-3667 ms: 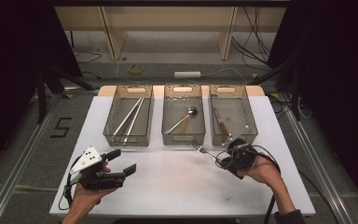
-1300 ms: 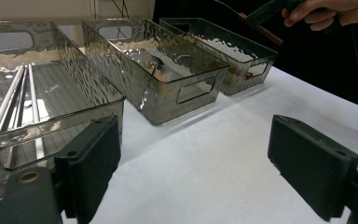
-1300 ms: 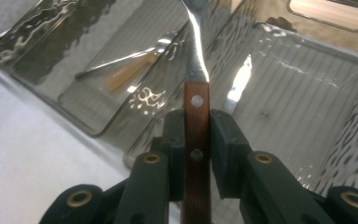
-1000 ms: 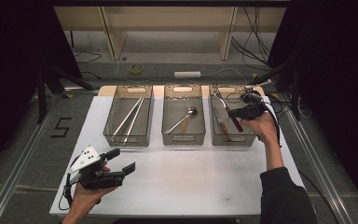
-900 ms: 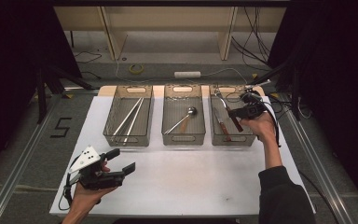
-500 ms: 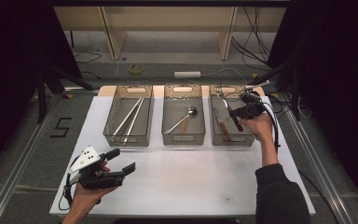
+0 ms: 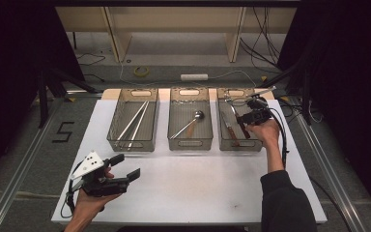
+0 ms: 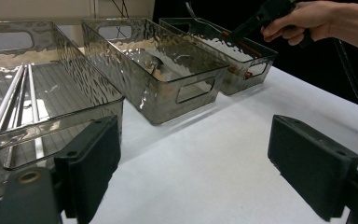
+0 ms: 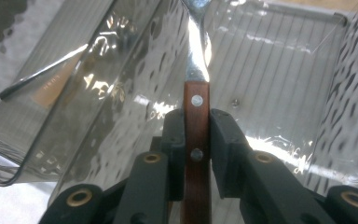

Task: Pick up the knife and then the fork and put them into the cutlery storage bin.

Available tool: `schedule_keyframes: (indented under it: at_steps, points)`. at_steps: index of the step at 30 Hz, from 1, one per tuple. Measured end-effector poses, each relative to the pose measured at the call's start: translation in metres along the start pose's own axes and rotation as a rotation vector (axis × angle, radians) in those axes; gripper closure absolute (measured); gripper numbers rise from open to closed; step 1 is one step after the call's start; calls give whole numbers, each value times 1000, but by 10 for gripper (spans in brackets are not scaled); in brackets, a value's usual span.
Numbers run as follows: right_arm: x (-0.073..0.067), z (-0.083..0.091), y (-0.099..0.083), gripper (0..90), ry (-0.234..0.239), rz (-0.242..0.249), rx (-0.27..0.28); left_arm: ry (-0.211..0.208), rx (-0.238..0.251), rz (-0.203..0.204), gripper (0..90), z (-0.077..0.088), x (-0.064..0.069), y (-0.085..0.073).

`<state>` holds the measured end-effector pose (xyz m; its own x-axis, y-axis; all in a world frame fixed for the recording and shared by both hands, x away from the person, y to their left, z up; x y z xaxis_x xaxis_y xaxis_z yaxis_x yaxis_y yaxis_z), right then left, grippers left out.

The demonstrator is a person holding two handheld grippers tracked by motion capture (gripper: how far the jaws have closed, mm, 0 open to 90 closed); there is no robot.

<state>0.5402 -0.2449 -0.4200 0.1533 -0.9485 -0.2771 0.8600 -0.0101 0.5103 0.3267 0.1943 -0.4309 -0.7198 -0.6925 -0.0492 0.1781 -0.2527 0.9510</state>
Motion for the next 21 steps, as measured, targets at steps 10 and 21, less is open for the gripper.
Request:
schedule_keyframes:
  at_steps: [10,21]
  points:
    - [1,-7,-2,658,32,-55,3,-2,-1,1,166,0,0,0]
    - [-8,15,-5,506,109,-14,56,-1,-1,3,166,-1,0,0]
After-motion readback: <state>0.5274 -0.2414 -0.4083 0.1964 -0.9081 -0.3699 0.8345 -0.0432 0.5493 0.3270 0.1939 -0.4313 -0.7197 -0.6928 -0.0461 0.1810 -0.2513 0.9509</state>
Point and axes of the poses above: each handheld gripper's, and its own axes: z roughly backward along the jaws, y roughly out of its top, x roughly to its right, the point moved 3 cm from there along -z, roughly forward along the jaws, and after that the axes turned 15 degrees about -z, right-handed, at the moved point
